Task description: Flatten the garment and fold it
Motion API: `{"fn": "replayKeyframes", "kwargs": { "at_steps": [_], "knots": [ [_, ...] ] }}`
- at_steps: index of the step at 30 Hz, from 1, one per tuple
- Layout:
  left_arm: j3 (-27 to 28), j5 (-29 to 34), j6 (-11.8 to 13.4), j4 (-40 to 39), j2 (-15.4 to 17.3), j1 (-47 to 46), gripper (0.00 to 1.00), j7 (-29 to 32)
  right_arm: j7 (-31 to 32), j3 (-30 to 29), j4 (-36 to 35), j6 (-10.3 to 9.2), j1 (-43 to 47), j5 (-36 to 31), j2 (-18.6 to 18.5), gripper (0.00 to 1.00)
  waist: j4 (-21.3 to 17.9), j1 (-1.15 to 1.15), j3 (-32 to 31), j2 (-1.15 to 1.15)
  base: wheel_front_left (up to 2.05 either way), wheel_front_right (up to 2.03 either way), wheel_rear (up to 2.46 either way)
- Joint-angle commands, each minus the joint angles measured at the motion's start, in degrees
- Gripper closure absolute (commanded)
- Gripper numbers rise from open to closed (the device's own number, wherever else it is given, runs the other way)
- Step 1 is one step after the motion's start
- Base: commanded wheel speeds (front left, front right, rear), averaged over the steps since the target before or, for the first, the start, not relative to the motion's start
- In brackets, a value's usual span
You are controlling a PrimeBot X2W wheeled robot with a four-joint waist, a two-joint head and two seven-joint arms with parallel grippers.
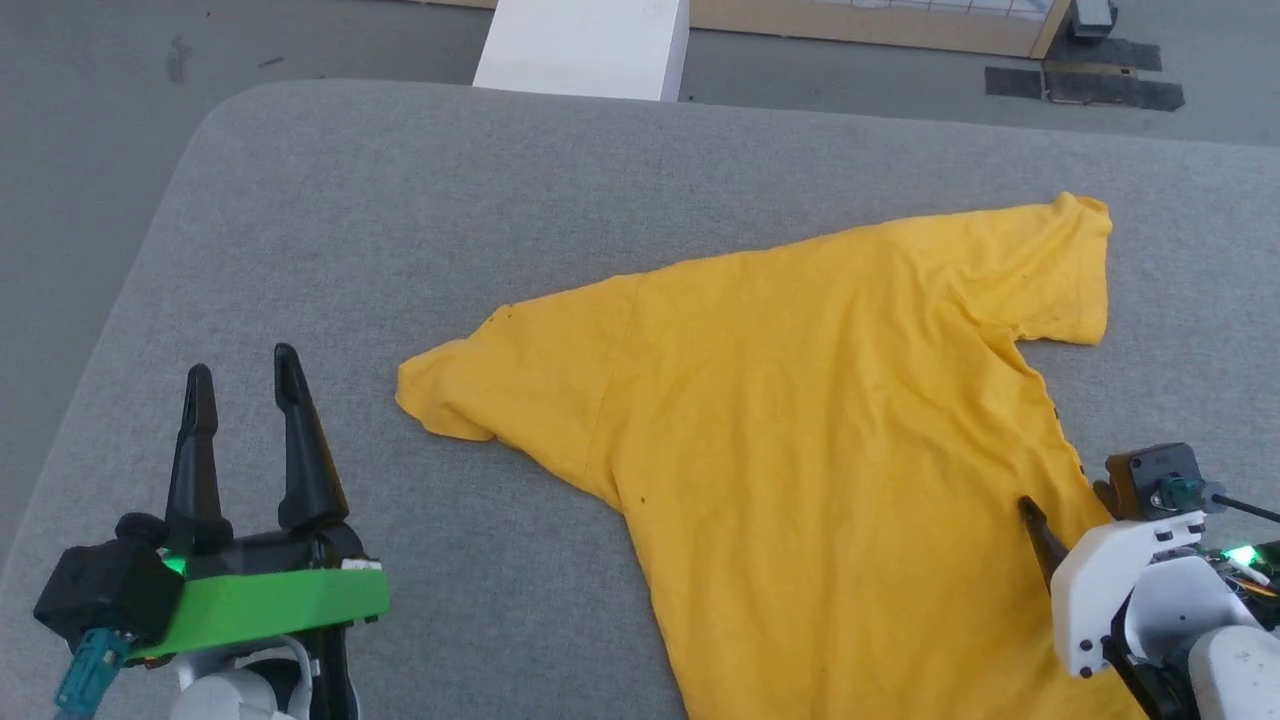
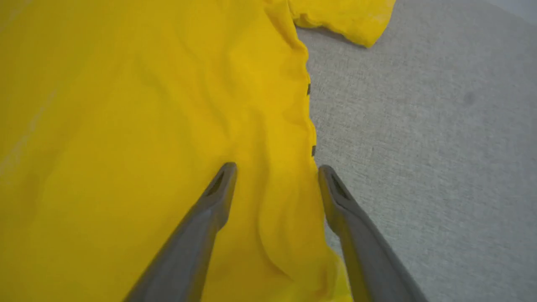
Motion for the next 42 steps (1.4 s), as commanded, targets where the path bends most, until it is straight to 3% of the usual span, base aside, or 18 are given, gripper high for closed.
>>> {"fn": "replayKeyframes", "kwargs": {
  "at_steps": [1,4,5,6,13,21,26,27,28,29,36,42],
  "knots": [
    [-0.2,0.6,-0.2,-0.2,-0.3,0.4,0.0,-0.3,0.0,-0.4,1.0,-0.08,-1.3,-0.5,0.1,0.0,0.3,0.0,0.5,0.0,0.0,0.0,0.0],
    [-0.4,0.8,-0.2,-0.2,-0.3,0.0,0.0,-0.3,0.4,-1.1,3.4,-0.08,-1.8,-0.4,0.7,0.0,0.3,0.0,0.9,0.0,0.0,0.0,0.0],
    [-0.5,0.8,-0.2,-0.2,-0.3,0.0,0.0,-0.3,0.7,-1.3,4.0,-0.08,-1.9,-0.3,0.9,0.7,0.3,0.0,0.9,0.0,0.0,0.0,0.0],
    [-0.5,0.8,-0.2,-0.2,-0.3,-0.1,0.0,-0.3,0.9,-1.6,4.5,-0.08,-2.1,-0.3,1.0,1.0,0.2,0.0,0.9,0.0,0.0,0.0,0.0],
    [-0.1,0.8,0.1,-0.3,-0.3,0.0,0.0,-0.3,-1.0,-5.4,2.4,-0.08,-3.1,0.6,1.7,1.0,-2.1,0.0,0.5,0.0,0.0,0.0,0.0],
    [-0.7,0.9,0.6,0.4,-0.3,0.2,0.0,-0.3,-1.9,-18.2,-1.2,-0.08,4.3,0.3,4.0,1.0,-3.7,0.0,0.4,0.0,0.0,0.0,0.0],
    [-0.6,1.1,0.9,1.4,-0.3,0.5,0.0,-0.3,-2.4,-21.7,-2.5,-0.08,8.1,-1.6,5.9,1.0,-4.1,0.0,0.8,0.0,0.0,0.0,0.0],
    [-0.5,1.1,0.9,1.7,-0.3,0.6,0.0,-0.3,-2.7,-21.7,-2.8,-0.08,8.1,-1.6,6.3,0.77,-4.3,0.0,0.9,0.0,0.0,0.0,0.0],
    [-0.5,1.1,1.0,1.8,-0.3,0.6,0.0,-0.3,-3.2,-21.7,-3.1,-0.08,8.0,-1.7,6.7,0.23,-4.4,0.0,0.9,0.0,0.0,0.0,0.0],
    [-0.4,1.2,1.0,2.0,-0.3,0.7,0.0,-0.3,-3.9,-21.5,-3.6,-0.08,7.7,-1.8,7.2,0.0,-4.5,0.0,0.9,0.0,0.0,0.0,0.0],
    [-0.6,1.7,1.0,2.3,0.1,0.7,0.0,-0.3,-10.1,-20.4,-13.1,-0.08,6.1,0.7,9.9,0.0,-5.3,0.0,0.3,0.0,0.0,0.0,0.0],
    [-1.0,3.8,0.1,0.0,0.8,0.9,0.0,-0.3,-21.7,-17.3,-23.5,-0.08,8.3,3.5,10.4,0.0,-6.0,0.0,0.4,0.0,0.0,0.0,0.0]
  ]
}}
